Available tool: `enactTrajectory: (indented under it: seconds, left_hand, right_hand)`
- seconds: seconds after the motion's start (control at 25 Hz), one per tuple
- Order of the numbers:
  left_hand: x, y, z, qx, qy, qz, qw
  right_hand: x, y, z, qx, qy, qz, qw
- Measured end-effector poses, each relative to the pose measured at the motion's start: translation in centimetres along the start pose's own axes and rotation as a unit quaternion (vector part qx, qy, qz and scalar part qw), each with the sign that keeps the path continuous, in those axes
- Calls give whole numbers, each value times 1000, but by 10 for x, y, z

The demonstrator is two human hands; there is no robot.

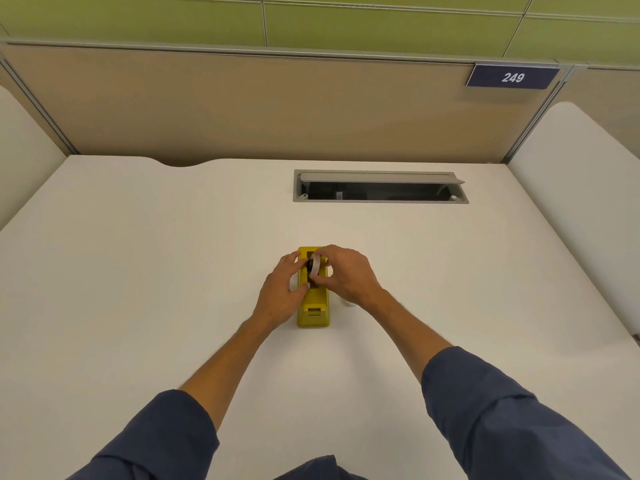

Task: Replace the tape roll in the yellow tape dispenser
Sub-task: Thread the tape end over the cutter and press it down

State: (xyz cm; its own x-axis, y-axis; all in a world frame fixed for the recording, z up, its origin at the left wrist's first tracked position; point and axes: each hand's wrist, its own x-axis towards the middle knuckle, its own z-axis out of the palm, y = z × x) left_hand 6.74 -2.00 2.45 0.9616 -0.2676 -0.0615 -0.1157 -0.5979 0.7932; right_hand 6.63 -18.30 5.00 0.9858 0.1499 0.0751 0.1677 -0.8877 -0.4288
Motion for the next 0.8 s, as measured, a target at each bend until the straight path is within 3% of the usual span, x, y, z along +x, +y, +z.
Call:
enactTrajectory:
  seconds: [0.4, 0.8]
  left_hand:
    - [3, 6, -1, 4, 31, 4, 1000]
    - [9, 1, 3, 117, 28, 29, 992]
  right_hand:
    - [2, -1, 1, 8, -4, -27, 1000]
    - [7, -5, 2, 63, -12, 4, 998]
